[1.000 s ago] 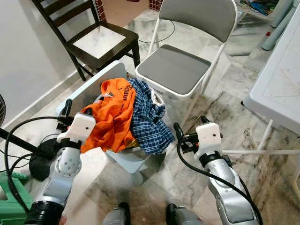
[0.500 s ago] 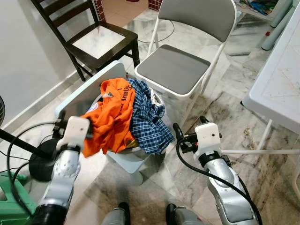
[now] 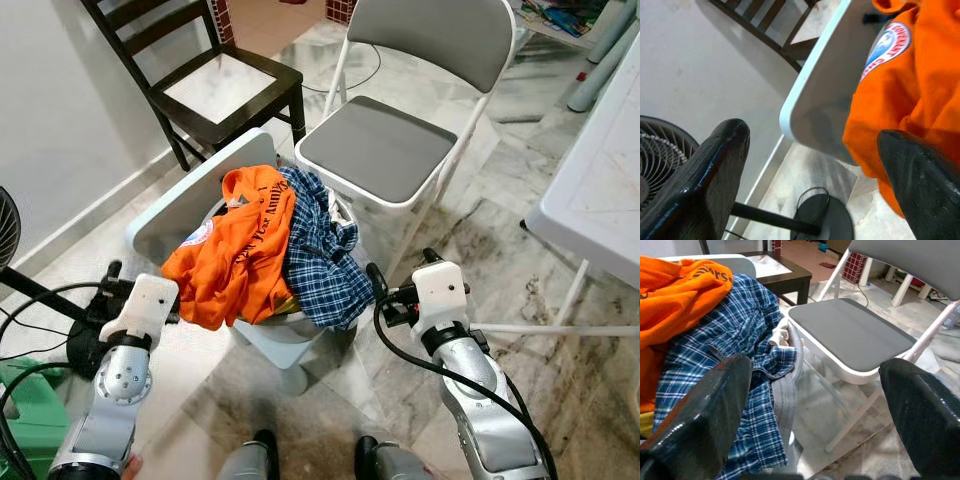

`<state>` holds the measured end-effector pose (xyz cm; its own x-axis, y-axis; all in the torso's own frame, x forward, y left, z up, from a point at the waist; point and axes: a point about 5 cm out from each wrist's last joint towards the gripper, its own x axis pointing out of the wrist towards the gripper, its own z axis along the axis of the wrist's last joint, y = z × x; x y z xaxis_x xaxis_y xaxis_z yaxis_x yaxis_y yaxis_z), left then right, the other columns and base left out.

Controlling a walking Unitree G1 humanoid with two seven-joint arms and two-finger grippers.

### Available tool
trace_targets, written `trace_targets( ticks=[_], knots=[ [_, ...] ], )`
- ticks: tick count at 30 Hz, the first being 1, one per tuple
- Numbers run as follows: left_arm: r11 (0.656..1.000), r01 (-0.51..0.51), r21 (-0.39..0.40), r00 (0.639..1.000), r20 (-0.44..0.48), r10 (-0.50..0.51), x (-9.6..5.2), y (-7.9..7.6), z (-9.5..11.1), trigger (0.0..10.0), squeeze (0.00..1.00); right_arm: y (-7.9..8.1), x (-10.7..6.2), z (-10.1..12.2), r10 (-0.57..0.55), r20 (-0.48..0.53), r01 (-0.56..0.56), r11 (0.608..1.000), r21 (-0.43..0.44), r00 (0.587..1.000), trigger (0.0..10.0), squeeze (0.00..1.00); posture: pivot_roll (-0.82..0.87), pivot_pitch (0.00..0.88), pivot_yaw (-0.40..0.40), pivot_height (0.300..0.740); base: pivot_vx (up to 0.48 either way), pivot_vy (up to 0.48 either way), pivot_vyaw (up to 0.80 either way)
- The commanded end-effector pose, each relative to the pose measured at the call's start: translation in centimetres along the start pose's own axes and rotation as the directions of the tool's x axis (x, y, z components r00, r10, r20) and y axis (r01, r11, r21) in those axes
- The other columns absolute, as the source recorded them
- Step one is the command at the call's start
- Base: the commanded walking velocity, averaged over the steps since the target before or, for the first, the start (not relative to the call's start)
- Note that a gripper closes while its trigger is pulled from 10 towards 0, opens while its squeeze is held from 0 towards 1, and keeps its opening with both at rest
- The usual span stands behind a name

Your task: Hang hanger

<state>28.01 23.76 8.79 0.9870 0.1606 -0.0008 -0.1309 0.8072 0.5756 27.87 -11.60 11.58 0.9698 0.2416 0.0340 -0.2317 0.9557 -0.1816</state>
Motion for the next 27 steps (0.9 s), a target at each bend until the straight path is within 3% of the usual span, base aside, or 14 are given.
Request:
trace_targets(
  ticks=[1, 3, 5, 8, 10, 16, 21, 27],
  knots=[
    [0.998, 0.058, -0.027, 0.998, 0.022, -0.057, -0.7, -0.7, 0.1, 10.0, 1.0, 0.3, -0.1, -0.5, 0.013, -0.02, -0.013, 1.0, 0.003, 1.0, 10.0, 0.0, 0.07, 0.26, 0.026, 0.74, 0.0, 0.0, 0.0],
    [0.994, 0.09, -0.063, 0.995, 0.057, -0.087, -0.9, -1.2, 0.7, 10.0, 1.0, 0.4, -0.1, -0.5, 0.015, -0.019, -0.014, 1.0, 0.002, 1.0, 10.0, 0.0, 0.07, 0.26, 0.027, 0.74, 0.0, 0.0, 0.0],
    [0.994, 0.103, -0.037, 0.984, 0.152, -0.096, -0.9, -1.5, 2.2, 10.0, 1.0, 0.3, -0.1, -0.6, 0.012, -0.019, -0.012, 1.0, 0.0, 1.0, 10.0, 0.0, 0.07, 0.26, 0.028, 0.74, 0.0, 0.0, 0.0],
    [0.995, 0.095, -0.03, 0.977, 0.192, -0.088, -0.8, -1.5, 3.1, 10.0, 1.0, 0.2, -0.1, -0.6, 0.01, -0.019, -0.01, 1.0, -0.002, 1.0, 10.0, 0.0, 0.07, 0.258, 0.029, 0.74, 0.0, 0.0, 0.0],
    [0.995, 0.087, -0.057, 0.97, 0.234, -0.072, -0.1, -1.5, 4.5, 10.0, 1.0, 0.1, -0.2, -0.6, 0.006, -0.019, -0.006, 1.0, -0.003, 1.0, 10.0, 0.0, 0.06, 0.257, 0.027, 0.74, 0.0, 0.0, 0.0],
    [0.981, 0.093, -0.173, 0.98, 0.192, -0.059, 2.5, -1.7, 5.3, 10.0, 1.0, 0.1, -0.1, -0.5, 0.003, -0.015, -0.004, 1.0, -0.006, 1.0, 10.0, 0.0, 0.06, 0.263, 0.021, 0.74, 0.0, 0.0, 0.0],
    [0.924, 0.135, -0.358, 0.989, 0.11, -0.102, 5.0, -2.7, 5.9, 10.0, 1.0, 0.1, -0.2, -0.5, 0.003, -0.017, -0.003, 1.0, -0.009, 1.0, 10.0, 0.0, 0.04, 0.268, 0.02, 0.74, 0.0, 0.0, 0.0],
    [0.883, 0.208, -0.422, 0.977, 0.13, -0.168, 5.9, -3.9, 6.8, 10.0, 1.0, 0.1, -0.4, -0.4, -0.001, -0.018, 0.001, 1.0, -0.011, 1.0, 10.0, 0.0, 0.02, 0.271, 0.022, 0.74, 0.0, 0.0, 0.0]
  ],
)
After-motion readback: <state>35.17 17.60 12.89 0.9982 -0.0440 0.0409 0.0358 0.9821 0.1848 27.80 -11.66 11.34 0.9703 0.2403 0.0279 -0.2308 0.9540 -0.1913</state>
